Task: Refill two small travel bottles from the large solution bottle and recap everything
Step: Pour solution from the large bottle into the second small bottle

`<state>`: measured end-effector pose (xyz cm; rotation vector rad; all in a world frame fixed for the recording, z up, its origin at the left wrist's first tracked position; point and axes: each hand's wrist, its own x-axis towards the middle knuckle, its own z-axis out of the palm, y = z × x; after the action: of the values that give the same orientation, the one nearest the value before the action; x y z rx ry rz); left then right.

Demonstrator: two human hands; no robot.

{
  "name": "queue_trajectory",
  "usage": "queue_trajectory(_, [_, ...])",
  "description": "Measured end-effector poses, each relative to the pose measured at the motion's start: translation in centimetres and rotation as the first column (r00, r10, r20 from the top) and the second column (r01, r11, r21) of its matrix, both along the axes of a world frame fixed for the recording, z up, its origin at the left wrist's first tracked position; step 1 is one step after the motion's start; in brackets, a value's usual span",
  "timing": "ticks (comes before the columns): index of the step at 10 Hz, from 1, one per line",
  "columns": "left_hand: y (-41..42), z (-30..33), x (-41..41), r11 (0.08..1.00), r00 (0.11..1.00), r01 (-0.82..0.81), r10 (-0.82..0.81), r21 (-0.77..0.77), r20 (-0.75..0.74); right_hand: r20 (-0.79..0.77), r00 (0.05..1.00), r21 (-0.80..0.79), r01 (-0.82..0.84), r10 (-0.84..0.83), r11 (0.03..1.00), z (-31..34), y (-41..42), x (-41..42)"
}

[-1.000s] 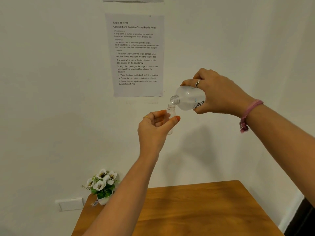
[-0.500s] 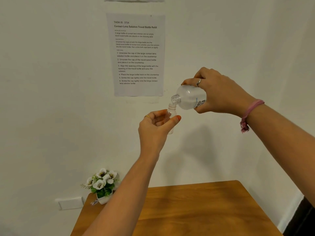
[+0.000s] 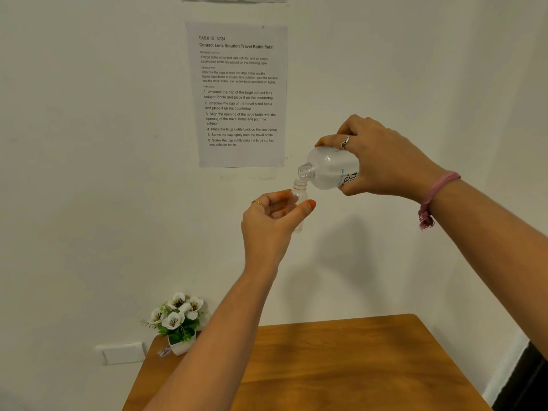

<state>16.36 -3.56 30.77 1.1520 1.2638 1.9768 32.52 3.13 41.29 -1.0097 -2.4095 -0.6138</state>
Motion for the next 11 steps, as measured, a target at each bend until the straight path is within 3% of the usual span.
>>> queue_trajectory(11, [-0.06, -0.07, 0.02, 1.0, 1.0, -0.004, 0.003, 0.004, 0.015, 0.027, 1.0, 0.018, 0.006, -0.007, 1.0, 0.25, -0.12, -0.16])
